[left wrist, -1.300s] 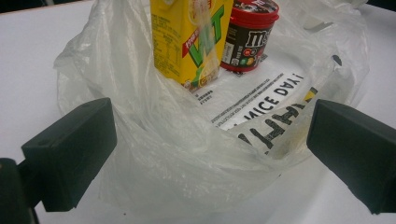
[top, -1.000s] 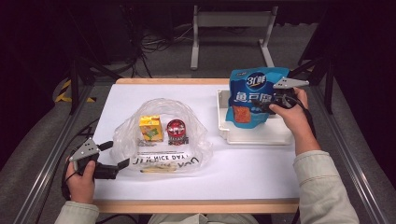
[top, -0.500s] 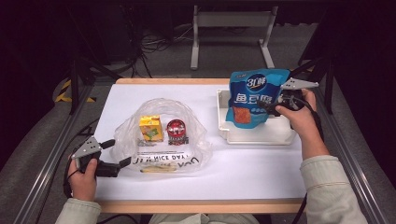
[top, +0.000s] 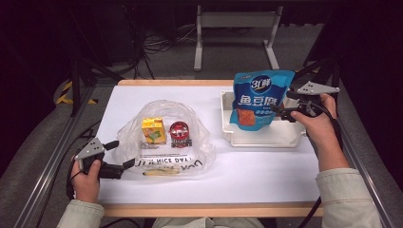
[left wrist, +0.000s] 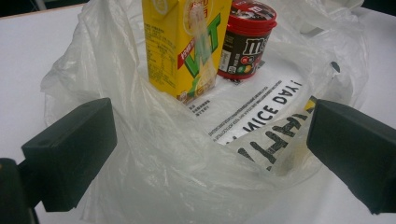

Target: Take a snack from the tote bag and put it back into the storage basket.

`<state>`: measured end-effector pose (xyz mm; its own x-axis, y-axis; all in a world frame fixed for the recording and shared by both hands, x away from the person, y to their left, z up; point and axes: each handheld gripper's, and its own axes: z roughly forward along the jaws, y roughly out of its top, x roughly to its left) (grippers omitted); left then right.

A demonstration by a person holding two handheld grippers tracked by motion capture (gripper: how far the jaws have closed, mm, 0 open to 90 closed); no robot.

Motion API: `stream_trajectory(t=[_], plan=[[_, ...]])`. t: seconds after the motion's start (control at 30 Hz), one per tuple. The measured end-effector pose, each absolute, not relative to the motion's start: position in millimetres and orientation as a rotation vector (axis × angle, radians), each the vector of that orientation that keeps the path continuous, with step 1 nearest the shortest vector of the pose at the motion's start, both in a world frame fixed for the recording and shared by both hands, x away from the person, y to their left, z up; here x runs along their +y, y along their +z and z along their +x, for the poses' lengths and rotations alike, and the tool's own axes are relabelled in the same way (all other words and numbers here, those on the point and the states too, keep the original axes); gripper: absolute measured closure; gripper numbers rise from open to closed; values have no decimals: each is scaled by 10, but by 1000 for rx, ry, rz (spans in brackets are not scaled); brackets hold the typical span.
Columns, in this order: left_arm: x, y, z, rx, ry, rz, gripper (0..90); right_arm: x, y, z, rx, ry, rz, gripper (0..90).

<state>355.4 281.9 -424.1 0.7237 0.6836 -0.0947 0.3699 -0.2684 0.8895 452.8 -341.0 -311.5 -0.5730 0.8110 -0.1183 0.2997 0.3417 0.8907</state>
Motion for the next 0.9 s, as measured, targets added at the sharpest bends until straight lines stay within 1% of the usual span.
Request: stream_trajectory(t=[0.47,0.9], plan=[[2812,-4236,3559,807,381,1893,21,-3312,-2943,4284,2117,1231,963,172],[2813,-4230,3553,804,380,1892,21,-3023,-2764,4100,2210,1374,845,172]])
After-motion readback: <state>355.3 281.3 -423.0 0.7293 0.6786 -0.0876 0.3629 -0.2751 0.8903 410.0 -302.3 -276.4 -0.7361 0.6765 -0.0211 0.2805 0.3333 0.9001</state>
